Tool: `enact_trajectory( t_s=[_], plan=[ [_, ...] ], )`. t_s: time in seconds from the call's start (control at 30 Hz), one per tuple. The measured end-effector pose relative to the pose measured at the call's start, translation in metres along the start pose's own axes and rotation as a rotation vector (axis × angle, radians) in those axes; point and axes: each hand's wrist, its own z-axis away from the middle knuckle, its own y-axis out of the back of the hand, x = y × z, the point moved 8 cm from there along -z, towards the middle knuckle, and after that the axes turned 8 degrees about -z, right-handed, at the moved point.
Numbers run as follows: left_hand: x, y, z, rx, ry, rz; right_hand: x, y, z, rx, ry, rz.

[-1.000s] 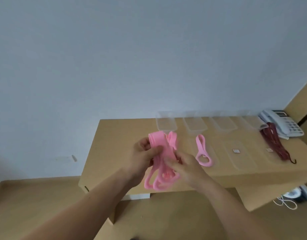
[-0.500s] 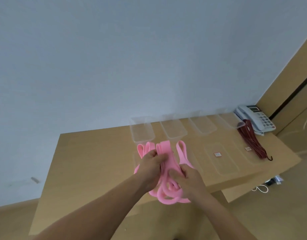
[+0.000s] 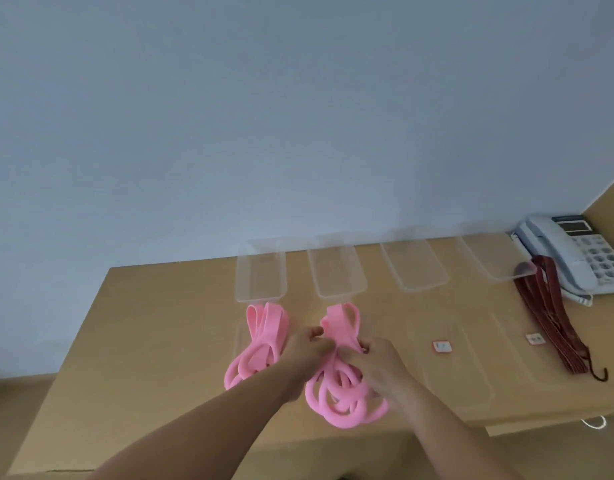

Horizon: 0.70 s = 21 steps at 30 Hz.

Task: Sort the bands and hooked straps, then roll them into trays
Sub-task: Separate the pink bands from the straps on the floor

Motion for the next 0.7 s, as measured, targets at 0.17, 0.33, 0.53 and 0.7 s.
enact_trajectory(
  t_s=[0.17, 0.33, 0.53, 0.7],
  plan=[
    [-0.005, -0.003, -0.017, 0.055, 0.025, 0.035, 0.009, 0.003, -0.035, -0.064, -0.044, 0.077],
    [-0.005, -0.001, -0.016, 0.17, -0.017, -0.397, 0.007, 0.006, -0.043, -0.006, 0.113, 0.371],
    [-0.014, -0.001, -0.013, 0.307, -0.098, -0.83, 0.005, 0.015, -0.034, 0.195, 0.346, 0.747],
    [-0.019, -0.02, -0.016, 0.205, -0.136, -0.957, 0.014, 0.011, -0.037, 0.101, 0.33, 0.887]
  ],
)
